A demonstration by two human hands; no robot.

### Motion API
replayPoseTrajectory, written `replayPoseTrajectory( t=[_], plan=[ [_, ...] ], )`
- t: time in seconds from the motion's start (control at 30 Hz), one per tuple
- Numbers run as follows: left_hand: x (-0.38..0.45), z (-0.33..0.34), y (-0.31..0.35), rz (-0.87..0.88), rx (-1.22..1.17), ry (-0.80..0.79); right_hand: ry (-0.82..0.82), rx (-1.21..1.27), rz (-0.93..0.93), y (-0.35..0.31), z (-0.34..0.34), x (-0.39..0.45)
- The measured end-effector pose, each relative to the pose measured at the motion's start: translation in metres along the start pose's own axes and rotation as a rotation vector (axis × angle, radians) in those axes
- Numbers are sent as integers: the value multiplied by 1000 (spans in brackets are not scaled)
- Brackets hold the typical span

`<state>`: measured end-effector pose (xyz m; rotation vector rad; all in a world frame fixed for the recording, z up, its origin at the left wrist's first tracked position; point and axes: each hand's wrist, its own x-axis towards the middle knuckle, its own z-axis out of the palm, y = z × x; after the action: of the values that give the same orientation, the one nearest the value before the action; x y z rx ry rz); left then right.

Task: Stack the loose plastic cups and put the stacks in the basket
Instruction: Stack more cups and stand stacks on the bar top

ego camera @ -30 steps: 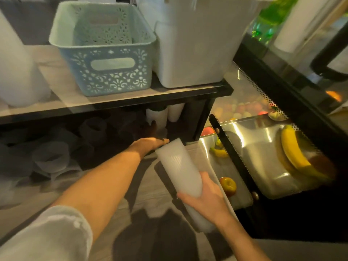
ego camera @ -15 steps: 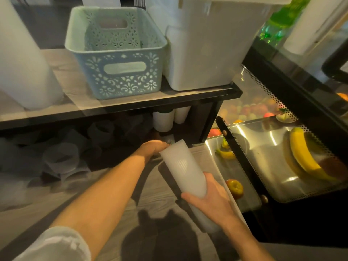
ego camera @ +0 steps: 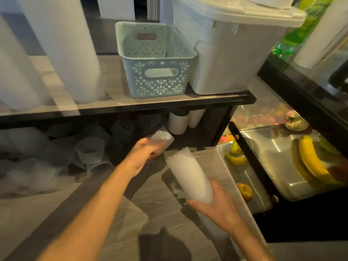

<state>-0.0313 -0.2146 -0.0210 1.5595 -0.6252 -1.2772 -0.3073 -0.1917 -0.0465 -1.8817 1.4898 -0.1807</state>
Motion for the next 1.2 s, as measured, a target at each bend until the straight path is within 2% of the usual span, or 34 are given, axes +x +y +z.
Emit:
replayPoseTrajectory(
  t=[0.1,0.2,0.63,0.8,0.97,1.07,1.2],
  plan=[
    [-26,-14,-7,117,-10,-80,-8,-17,-48,-8,10,-3],
    [-49,-31,-13,163,-17,-81,-22,-50,-120,-21,19,-9],
    [-116,-107,-37,193,-7,25,-152,-90,-292,-70,53,-37],
    [-137,-112,-41,185,41,44,-173,-128,-345,-78,61,-43],
    [-163,-95,-58,187,12,-13,-167,-96,-376,-84,69,-47],
    [-170,-96,-73,189,85,-21,-194,-100,-362,-79,73,-50],
    [-163,-104,-70,192,110,86,-183,-106,-360,-77,78,-51]
  ],
)
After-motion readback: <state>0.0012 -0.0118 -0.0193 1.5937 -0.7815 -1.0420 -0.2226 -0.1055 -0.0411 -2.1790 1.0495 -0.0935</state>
